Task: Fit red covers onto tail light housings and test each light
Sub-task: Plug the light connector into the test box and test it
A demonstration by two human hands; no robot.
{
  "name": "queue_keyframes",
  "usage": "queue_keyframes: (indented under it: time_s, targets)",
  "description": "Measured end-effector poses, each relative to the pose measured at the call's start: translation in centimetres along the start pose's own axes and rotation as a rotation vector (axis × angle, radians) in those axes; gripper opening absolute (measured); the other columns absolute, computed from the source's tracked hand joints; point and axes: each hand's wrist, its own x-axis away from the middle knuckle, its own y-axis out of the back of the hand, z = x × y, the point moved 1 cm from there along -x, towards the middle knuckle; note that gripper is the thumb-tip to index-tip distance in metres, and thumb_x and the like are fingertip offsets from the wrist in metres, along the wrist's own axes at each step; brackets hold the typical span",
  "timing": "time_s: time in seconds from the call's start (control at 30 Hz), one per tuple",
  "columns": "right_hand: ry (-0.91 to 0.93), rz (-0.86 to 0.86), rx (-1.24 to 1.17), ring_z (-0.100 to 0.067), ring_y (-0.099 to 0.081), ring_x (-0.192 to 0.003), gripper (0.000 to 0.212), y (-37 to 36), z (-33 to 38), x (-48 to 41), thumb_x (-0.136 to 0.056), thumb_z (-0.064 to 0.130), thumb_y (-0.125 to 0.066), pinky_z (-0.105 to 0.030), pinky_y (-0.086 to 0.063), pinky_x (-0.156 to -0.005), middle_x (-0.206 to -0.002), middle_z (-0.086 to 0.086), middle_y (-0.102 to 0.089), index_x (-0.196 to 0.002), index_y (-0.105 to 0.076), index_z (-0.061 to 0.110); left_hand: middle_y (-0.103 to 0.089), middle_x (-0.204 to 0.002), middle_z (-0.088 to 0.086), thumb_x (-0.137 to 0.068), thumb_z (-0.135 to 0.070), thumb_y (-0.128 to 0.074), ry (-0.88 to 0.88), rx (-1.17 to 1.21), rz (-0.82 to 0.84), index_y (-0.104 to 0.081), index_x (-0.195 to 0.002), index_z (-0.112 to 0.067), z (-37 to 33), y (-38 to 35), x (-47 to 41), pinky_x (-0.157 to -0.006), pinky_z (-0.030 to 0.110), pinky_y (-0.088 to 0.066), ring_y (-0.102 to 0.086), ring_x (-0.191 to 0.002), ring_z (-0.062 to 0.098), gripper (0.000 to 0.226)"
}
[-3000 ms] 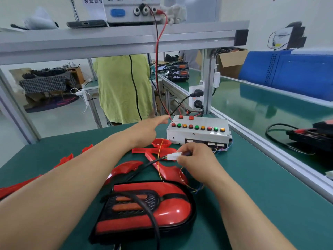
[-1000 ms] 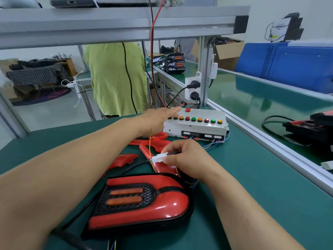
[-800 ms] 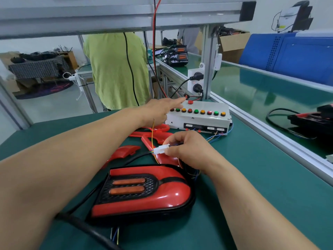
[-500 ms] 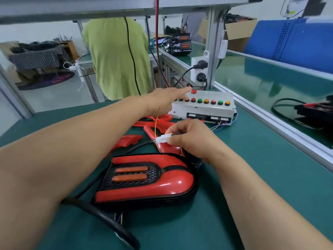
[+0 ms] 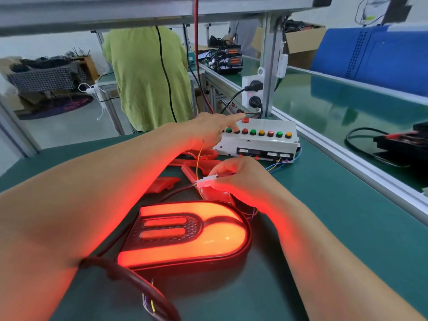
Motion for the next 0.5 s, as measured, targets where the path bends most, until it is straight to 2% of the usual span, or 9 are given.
queue_keyframes:
  time_s: [0.17,0.3,0.4,0.5]
  targets:
    - [-0.001,-0.008,0.003,-0.028,-0.070,-0.068,0.011,0.0,-0.3,-0.1,-0.066,0.033,-0.075,-0.033,-0.050,-0.061,-0.076,-0.001,-0.075,-0.077,-0.076,0.035,-0.041,-0.152,-0.009,-0.085,0.014,-0.037,0.018,-0.056,0.027,-0.008,-0.155,-0.042,-0.6,0.0,-0.1,-0.098,0.046,-0.045,-0.044,-0.133,0.024,0.094]
    - [-0.015,0.005,-0.007,-0.011,-0.060,-0.061,0.006,0.0,-0.5,-0.2,-0.072,0.029,-0.075,-0.027,-0.046,-0.058,-0.078,-0.002,-0.075,-0.078,-0.075,0.031,-0.039,-0.142,0.006,-0.085,0.007,-0.041,0.041,-0.240,0.084,-0.001,-0.152,-0.049,-2.7,0.1,-1.3,-0.080,0.042,-0.044,-0.049,-0.106,0.030,0.096]
    - [-0.007,0.002,-0.019,-0.005,-0.054,-0.056,0.005,0.1,-0.7,-0.1,-0.077,0.022,-0.073,-0.016,-0.042,-0.050,-0.073,0.007,-0.069,-0.080,-0.075,0.026,-0.038,-0.139,0.009,-0.085,0.004,-0.039,0.014,-0.312,0.068,-0.006,-0.154,-0.042,-4.5,1.0,-2.2,-0.089,0.044,-0.040,-0.045,-0.118,0.035,0.089]
    - [-0.007,0.003,-0.030,-0.002,-0.052,-0.055,0.006,0.1,-0.8,-0.1,-0.077,0.020,-0.072,-0.012,-0.040,-0.048,-0.070,0.011,-0.065,-0.080,-0.074,0.025,-0.034,-0.147,0.006,-0.087,0.004,-0.039,-0.050,-0.321,0.043,-0.010,-0.155,-0.037,-5.9,1.4,-2.5,-0.096,0.045,-0.038,-0.038,-0.129,0.031,0.086]
